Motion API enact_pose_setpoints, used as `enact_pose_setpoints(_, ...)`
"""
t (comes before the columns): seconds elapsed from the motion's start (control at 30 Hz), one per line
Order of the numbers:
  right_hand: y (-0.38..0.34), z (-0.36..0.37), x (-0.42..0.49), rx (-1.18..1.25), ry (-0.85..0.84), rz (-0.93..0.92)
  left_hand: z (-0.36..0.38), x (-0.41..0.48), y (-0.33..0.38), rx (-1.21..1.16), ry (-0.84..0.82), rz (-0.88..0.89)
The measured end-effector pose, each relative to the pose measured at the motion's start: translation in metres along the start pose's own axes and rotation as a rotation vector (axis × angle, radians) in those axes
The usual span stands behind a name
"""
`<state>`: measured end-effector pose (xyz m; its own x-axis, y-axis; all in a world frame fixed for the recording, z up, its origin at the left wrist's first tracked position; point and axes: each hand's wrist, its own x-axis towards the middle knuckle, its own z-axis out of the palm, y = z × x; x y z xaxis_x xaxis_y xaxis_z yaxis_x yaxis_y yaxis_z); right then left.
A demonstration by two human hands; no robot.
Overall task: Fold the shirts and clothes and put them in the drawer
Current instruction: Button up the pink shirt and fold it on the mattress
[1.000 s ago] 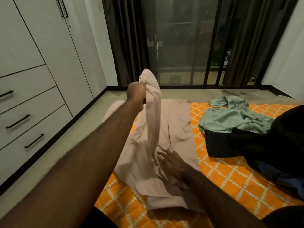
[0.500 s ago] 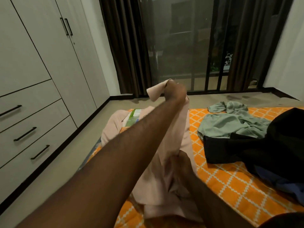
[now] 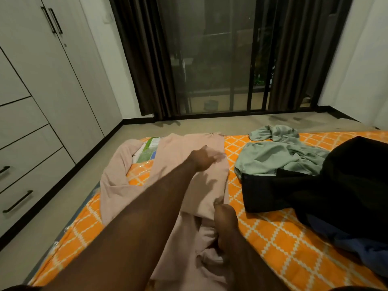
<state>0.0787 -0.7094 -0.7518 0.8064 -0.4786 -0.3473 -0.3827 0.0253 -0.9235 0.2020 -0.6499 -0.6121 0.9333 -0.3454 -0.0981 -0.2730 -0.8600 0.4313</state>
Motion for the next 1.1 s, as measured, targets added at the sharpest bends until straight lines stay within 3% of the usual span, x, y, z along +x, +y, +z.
enact_pose_setpoints(0.17,-0.008,-0.014,0.001,0.104,0.217,0.044,0.06,-0.035,-0.094,-0.209,0.094,-0.256)
enact_pose_setpoints(0.27,-0.024,-0.013,-0.005,0.173,0.27,-0.022,0.068,-0.058,-0.11,-0.537,-0.004,-0.231)
enact_pose_setpoints(0.37,-0.036,-0.02,-0.001,0.185,0.259,-0.159,0.059,-0.074,-0.109,-0.707,-0.156,-0.207)
enact_pose_setpoints(0.47,-0.039,-0.033,0.002,0.092,0.259,-0.172,0.047,-0.084,-0.112,-0.839,-0.133,-0.185)
enact_pose_setpoints(0.53,-0.035,-0.036,-0.003,-0.01,0.166,-0.083,0.044,-0.086,-0.125,-0.915,-0.046,-0.171)
enact_pose_setpoints(0.63,-0.029,-0.04,-0.022,0.013,-0.219,0.189,0.043,-0.089,-0.138,-1.021,0.096,-0.16)
enact_pose_setpoints(0.7,-0.028,-0.038,-0.031,-0.168,-0.457,0.216,0.04,-0.089,-0.14,-1.115,0.176,-0.121)
enact_pose_setpoints(0.8,-0.026,-0.025,-0.033,-0.293,-0.511,0.166,0.035,-0.085,-0.14,-1.216,0.222,-0.081)
enact_pose_setpoints(0.9,-0.026,-0.024,-0.032,-0.11,-0.539,0.262,0.034,-0.082,-0.136,-1.108,0.219,-0.048)
enact_pose_setpoints(1.0,-0.024,-0.04,-0.023,-0.095,-0.553,0.368,0.038,-0.078,-0.136,-0.775,0.239,-0.013)
enact_pose_setpoints(1.1,-0.035,-0.051,-0.02,-0.492,-0.519,0.318,0.048,-0.072,-0.137,-0.295,0.224,0.037)
